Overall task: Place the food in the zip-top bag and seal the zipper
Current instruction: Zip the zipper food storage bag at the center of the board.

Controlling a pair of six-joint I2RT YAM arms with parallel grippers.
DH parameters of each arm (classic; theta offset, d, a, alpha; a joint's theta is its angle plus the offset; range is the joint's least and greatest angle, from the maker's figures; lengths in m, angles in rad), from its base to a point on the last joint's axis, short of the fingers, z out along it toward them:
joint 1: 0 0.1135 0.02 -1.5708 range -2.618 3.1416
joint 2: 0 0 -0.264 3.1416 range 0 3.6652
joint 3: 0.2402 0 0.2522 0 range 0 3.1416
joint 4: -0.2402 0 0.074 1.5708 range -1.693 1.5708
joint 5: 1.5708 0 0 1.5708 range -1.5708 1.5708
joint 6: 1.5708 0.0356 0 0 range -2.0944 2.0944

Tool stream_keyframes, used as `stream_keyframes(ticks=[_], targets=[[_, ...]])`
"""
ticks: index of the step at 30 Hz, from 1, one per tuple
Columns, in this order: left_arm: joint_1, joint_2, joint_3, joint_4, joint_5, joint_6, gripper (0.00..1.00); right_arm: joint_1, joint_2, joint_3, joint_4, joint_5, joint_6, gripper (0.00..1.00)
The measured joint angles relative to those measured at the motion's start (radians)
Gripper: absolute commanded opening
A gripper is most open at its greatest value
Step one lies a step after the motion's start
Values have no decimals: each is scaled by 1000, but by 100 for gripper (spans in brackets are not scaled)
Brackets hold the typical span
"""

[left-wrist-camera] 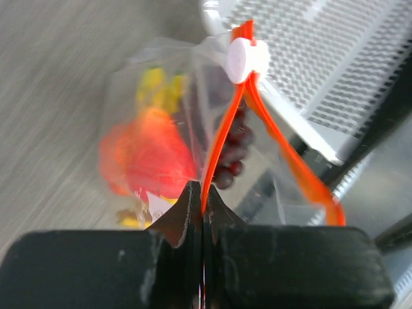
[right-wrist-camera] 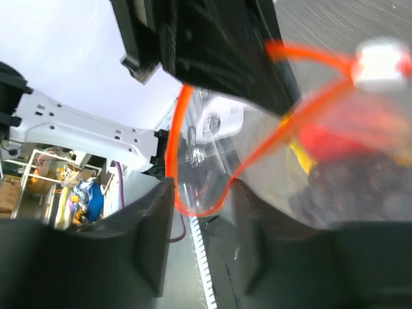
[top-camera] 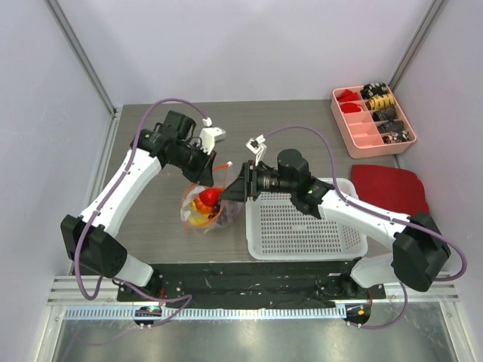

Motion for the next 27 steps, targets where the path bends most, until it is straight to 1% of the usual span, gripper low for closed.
stream_keyframes(ticks=[1, 2, 5, 9, 10, 13, 14, 16, 18, 21, 23, 27], targets=[[3, 2, 0, -10, 41, 25, 0, 4, -2, 3, 2, -1, -9, 66], [1, 5, 0, -20, 88, 52, 0, 5, -8, 7, 0, -2, -50, 84], [-4, 23, 11, -47, 163, 119, 0, -2, -47, 13, -53, -10, -163, 97], [-3, 55, 35, -77, 241, 219, 0, -69, -173, 6, -181, -23, -426, 100], [-1, 61, 40, -86, 257, 246, 0, -101, -218, -4, -207, -26, -529, 100], [2, 76, 56, -121, 298, 333, 0, -169, -314, -51, -240, -24, -752, 100], [2, 84, 64, -135, 315, 369, 0, -195, -342, -76, -248, -33, -850, 100], [2, 97, 79, -160, 340, 422, 0, -219, -349, -103, -257, -50, -980, 100], [2, 112, 94, -183, 362, 472, 0, -229, -303, -113, -257, -74, -1100, 100], [2, 134, 113, -214, 388, 529, 0, -229, -198, -114, -201, -107, -1177, 100], [3, 144, 122, -233, 399, 560, 0, -229, -109, -114, -137, -132, -1203, 100], [3, 148, 125, -256, 411, 599, 0, -229, 18, -105, -31, -185, -1204, 98]])
